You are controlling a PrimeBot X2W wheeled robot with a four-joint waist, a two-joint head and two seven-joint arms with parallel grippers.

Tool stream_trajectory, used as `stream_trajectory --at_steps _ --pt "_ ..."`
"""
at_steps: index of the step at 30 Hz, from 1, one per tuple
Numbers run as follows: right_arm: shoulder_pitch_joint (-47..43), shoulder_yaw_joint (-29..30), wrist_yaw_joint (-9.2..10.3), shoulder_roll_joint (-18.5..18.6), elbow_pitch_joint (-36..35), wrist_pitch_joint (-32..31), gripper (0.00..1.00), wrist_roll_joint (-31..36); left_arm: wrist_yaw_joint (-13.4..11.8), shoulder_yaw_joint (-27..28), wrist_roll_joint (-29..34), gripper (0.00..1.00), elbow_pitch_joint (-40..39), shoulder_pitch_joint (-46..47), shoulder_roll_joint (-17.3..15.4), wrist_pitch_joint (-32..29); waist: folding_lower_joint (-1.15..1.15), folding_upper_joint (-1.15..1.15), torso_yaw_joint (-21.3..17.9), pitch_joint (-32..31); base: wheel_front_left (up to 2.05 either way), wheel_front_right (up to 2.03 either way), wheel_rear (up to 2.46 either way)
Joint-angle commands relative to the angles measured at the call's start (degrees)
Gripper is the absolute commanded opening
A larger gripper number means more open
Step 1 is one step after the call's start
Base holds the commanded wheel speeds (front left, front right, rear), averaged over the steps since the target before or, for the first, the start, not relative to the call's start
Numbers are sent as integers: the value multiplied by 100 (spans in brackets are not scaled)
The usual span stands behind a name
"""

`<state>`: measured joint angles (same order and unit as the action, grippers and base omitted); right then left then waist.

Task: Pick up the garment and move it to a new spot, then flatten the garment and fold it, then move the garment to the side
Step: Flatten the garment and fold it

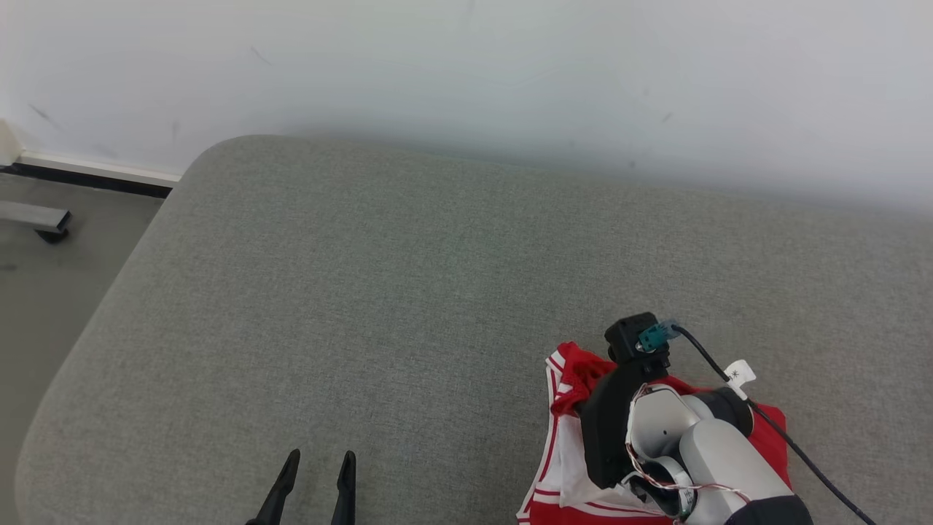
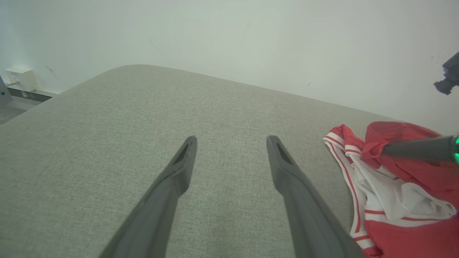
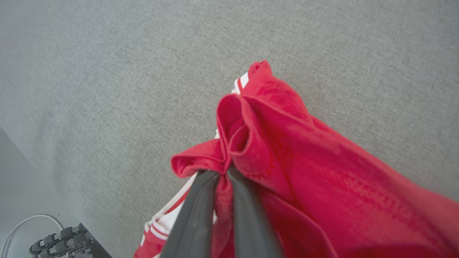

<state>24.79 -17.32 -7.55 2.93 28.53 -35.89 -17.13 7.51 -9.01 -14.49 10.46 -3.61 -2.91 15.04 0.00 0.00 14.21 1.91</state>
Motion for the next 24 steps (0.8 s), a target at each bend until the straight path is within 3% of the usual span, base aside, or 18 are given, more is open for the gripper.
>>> stream_trajectory --at_steps 1,14,19,24 --pt "120 45 15 -4 128 164 100 -70 -7 -11 -51 100 7 -48 1 16 0 0 51 11 0 0 0" --pt "657 667 15 -3 151 1636 100 -232 -7 82 -4 100 -10 -105 1 16 0 0 -144 -125 0 0 0" --pt "231 850 15 -3 -438 1371 100 184 -7 136 15 100 -48 -129 1 16 0 0 -270 -165 0 0 0" --pt "-565 657 15 248 -1540 947 100 709 -7 168 22 100 -85 -155 1 16 0 0 -314 -163 0 0 0"
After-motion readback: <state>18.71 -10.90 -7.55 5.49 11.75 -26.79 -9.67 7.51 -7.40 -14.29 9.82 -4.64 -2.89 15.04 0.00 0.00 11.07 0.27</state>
